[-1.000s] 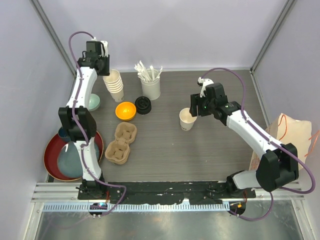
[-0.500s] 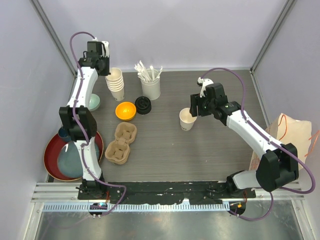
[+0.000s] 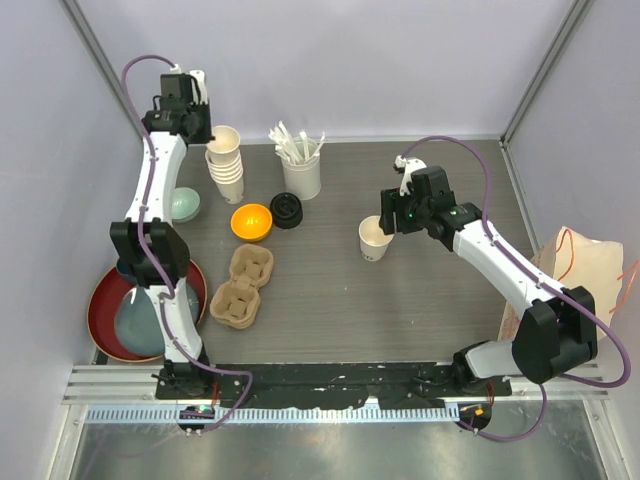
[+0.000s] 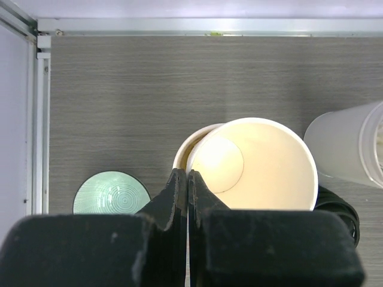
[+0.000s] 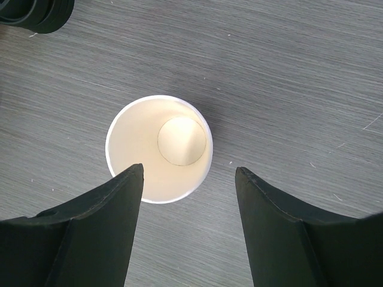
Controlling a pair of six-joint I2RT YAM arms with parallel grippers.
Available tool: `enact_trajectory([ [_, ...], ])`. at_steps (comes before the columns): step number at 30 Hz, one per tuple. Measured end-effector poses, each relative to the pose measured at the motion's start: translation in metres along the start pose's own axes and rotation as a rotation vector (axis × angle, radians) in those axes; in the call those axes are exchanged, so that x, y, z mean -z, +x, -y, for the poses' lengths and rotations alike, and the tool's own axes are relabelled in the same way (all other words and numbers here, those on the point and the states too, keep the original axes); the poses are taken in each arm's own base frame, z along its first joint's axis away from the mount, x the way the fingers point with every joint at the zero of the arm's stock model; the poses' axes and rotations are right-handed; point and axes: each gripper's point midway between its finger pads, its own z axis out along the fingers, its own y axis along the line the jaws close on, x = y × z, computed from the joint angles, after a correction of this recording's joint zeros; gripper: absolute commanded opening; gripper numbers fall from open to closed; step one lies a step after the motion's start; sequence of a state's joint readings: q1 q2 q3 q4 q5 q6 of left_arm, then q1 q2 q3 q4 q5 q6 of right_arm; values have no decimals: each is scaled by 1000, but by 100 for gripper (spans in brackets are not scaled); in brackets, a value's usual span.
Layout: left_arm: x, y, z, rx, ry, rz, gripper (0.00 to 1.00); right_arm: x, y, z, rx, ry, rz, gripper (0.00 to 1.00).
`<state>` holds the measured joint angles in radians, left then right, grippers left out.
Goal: Pack the takeout coffee
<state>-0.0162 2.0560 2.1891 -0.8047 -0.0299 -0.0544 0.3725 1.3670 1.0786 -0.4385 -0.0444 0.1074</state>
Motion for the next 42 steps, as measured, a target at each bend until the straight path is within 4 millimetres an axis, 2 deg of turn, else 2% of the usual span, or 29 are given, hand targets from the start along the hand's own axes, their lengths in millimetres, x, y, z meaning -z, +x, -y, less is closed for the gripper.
enact_trajectory([
  [9,20,-20,-6,40,15,53,0,0,2,-1,0,-7,-7,68],
  [13,48,-37,-12,57,7,110,0,3,1,-2,0,-10,-2,68],
  [15,72,-53,-13,64,7,166,0,7,-2,-2,1,-11,9,69],
  [19,137,-81,-8,63,42,292,0,14,-8,-4,2,-16,37,72],
  [22,190,-91,15,35,113,371,0,17,-14,-4,0,-16,52,73],
  [24,215,-86,42,-7,180,390,0,19,-15,-4,-1,-13,57,73],
  [26,232,-62,86,-80,302,359,0,19,-16,-3,-2,-5,61,75],
  [27,234,-46,106,-114,365,328,0,19,-17,-2,-4,-2,63,75],
  [29,228,-16,133,-163,450,250,0,20,-17,0,-6,9,64,75],
  [30,224,5,155,-197,506,194,0,20,-17,1,-7,19,64,75],
  [31,214,26,168,-220,538,135,0,20,-18,3,-7,27,65,75],
  [33,192,66,186,-260,576,19,0,21,-17,5,-8,38,63,75],
  [37,155,140,207,-313,607,-183,0,23,-16,6,-10,44,62,75],
  [39,143,162,215,-329,620,-243,0,24,-16,6,-10,44,62,75],
  [42,133,179,225,-342,645,-270,0,25,-16,5,-9,43,61,75],
])
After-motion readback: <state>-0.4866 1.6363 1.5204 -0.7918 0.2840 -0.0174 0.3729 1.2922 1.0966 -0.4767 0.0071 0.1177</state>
